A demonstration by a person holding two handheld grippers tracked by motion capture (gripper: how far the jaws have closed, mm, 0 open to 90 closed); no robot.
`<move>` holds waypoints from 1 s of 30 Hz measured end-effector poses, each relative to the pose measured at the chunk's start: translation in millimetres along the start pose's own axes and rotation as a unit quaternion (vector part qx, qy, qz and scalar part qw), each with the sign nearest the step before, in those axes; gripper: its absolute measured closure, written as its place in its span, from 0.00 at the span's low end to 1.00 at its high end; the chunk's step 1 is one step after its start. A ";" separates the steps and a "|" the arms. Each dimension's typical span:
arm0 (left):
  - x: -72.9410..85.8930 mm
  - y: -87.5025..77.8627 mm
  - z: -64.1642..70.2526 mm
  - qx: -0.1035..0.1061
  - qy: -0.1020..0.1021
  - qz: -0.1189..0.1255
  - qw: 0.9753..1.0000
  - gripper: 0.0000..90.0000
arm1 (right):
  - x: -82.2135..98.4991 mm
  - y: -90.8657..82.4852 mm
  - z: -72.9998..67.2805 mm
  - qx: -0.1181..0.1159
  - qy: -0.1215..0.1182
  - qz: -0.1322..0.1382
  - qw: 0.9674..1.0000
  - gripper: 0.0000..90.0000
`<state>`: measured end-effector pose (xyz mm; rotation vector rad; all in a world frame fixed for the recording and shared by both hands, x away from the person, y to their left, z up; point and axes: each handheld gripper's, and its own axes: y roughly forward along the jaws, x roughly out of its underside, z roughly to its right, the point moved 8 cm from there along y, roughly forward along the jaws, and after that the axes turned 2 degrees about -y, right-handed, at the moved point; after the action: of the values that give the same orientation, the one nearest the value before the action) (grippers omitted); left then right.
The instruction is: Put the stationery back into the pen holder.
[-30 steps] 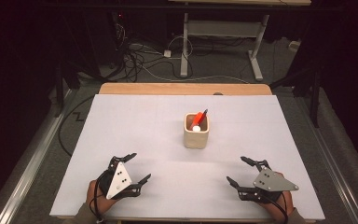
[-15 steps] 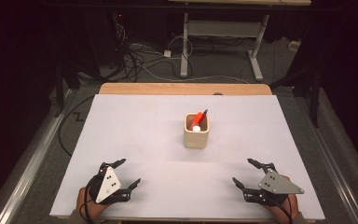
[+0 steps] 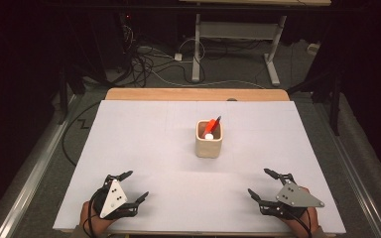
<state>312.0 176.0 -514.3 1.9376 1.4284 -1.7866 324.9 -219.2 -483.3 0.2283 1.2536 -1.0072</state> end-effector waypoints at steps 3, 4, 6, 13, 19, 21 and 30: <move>-0.2 0.4 -0.1 0.001 0.001 0.000 1.000 0.22 | -0.5 0.7 -1.1 0.000 -0.001 0.001 1.000 0.25; -0.4 0.6 0.1 0.002 0.001 0.000 1.000 0.22 | -0.5 0.9 -1.3 -0.001 -0.001 0.001 1.000 0.25; -0.8 1.0 1.1 0.003 0.002 0.000 1.000 0.22 | -0.4 0.8 -1.4 0.000 -0.002 0.000 1.000 0.25; -0.6 1.4 1.3 0.003 0.004 -0.001 1.000 0.22 | 0.1 0.3 -1.6 -0.001 -0.001 0.001 1.000 0.25; 0.4 1.9 0.6 0.005 0.003 -0.003 1.000 0.22 | 0.1 1.0 -0.8 0.000 -0.001 0.002 1.000 0.25; 0.7 1.7 0.7 0.006 0.002 -0.004 1.000 0.22 | 0.3 1.2 -0.8 0.000 0.000 0.001 1.000 0.25; 2.4 2.0 0.7 0.006 0.001 -0.008 1.000 0.22 | 1.0 2.8 -0.3 -0.003 0.001 0.001 1.000 0.25</move>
<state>312.5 175.8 -517.5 1.9409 1.4403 -1.8050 326.7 -217.9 -485.3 0.2257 1.2587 -1.0024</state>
